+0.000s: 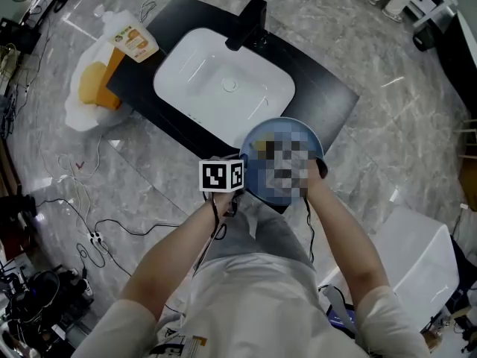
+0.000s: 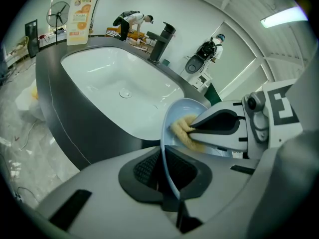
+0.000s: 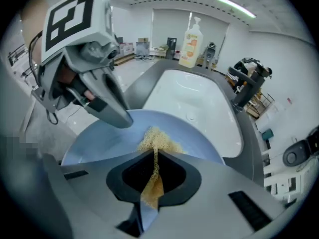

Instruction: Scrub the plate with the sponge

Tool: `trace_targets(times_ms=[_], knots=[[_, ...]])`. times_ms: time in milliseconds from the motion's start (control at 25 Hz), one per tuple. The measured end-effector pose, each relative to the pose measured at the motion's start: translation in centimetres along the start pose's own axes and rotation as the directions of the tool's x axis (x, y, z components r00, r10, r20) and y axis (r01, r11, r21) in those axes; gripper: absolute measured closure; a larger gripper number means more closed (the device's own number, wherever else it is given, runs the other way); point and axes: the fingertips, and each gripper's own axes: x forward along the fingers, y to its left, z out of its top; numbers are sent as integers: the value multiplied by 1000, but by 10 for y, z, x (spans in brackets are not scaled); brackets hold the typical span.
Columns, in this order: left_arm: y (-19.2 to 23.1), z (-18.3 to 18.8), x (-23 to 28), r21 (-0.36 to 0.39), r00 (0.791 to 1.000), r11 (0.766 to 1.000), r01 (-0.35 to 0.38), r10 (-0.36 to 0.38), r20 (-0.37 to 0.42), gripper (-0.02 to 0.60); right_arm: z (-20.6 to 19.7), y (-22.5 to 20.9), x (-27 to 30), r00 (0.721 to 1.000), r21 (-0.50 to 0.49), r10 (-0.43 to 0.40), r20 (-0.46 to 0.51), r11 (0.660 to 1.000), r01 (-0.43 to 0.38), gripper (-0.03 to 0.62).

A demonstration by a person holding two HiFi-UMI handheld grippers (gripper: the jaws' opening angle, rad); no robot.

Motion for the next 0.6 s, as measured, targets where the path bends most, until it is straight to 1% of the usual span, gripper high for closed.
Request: trace_targets(times_ms=[80, 160, 240, 320, 440, 600], knots=[[1, 0, 0, -23, 1000, 1000, 4, -4, 6, 552, -8, -20, -3, 998, 61, -63, -5, 996, 63, 548], [1, -1, 0, -47, 1000, 999, 6, -5, 13, 552, -21, -34, -8, 991, 100, -131, -34, 986, 134, 548], [1, -1, 0, -67, 1000, 998, 7, -6, 19, 552, -38, -44, -15, 977, 130, -199, -78, 970, 207, 548], [1, 0, 0, -80, 1000, 997, 4, -2, 27, 552, -57, -49, -22, 962, 158, -240, -127, 953, 258, 548], [3, 1, -1, -84, 999, 996, -13, 17, 42, 552, -79, -45, -32, 955, 186, -233, -185, 946, 267, 548], [3, 2, -1, -63, 998, 997, -32, 35, 43, 551, -99, -19, -42, 963, 219, -168, -212, 952, 215, 548]])
